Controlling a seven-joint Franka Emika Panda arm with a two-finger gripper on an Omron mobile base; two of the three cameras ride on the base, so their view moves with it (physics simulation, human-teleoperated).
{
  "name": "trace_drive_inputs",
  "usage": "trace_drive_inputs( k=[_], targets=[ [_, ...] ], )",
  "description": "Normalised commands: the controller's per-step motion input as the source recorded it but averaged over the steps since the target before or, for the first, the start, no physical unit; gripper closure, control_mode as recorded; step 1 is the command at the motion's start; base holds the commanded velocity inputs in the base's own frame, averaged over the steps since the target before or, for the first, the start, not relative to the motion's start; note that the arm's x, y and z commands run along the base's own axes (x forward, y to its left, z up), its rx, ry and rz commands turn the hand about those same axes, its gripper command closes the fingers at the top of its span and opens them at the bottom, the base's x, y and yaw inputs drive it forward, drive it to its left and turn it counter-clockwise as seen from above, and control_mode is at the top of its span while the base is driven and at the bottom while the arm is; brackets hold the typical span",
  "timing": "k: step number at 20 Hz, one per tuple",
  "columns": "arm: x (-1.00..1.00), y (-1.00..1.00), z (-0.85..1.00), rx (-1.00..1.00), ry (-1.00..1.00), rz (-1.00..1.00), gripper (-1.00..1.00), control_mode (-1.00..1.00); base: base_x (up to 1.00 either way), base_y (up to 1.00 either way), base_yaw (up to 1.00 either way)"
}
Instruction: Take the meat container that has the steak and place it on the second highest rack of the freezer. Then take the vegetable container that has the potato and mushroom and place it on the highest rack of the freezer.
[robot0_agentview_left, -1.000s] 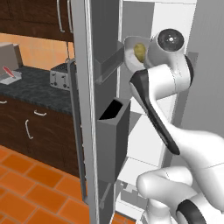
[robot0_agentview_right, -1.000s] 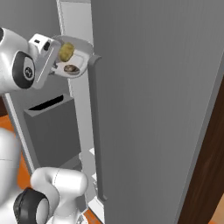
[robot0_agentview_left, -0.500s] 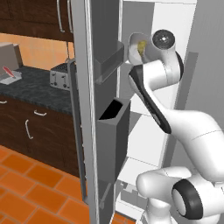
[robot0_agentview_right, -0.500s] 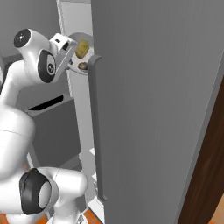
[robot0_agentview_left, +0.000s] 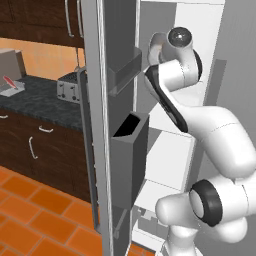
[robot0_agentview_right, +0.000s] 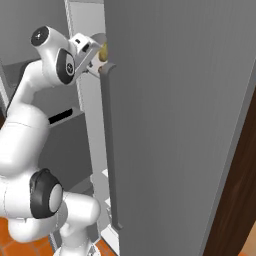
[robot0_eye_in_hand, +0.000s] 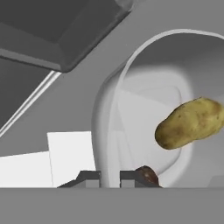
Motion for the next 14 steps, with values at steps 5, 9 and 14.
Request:
trace_drive_inputs(
  k=[5,9,14],
  targets=[
    [0.60,-0.24,0.00,0.05,0.00,-0.08,1.00,-1.00,0.00,0.00,0.00],
    [0.62,-0.21,0.00,0.04,0.00,-0.05,1.00,-1.00,0.00,0.00,0.00],
    [0.70,-0.23,-0.01,0.00,0.01,0.00,1.00,-1.00,0.00,0.00,0.00]
  ],
)
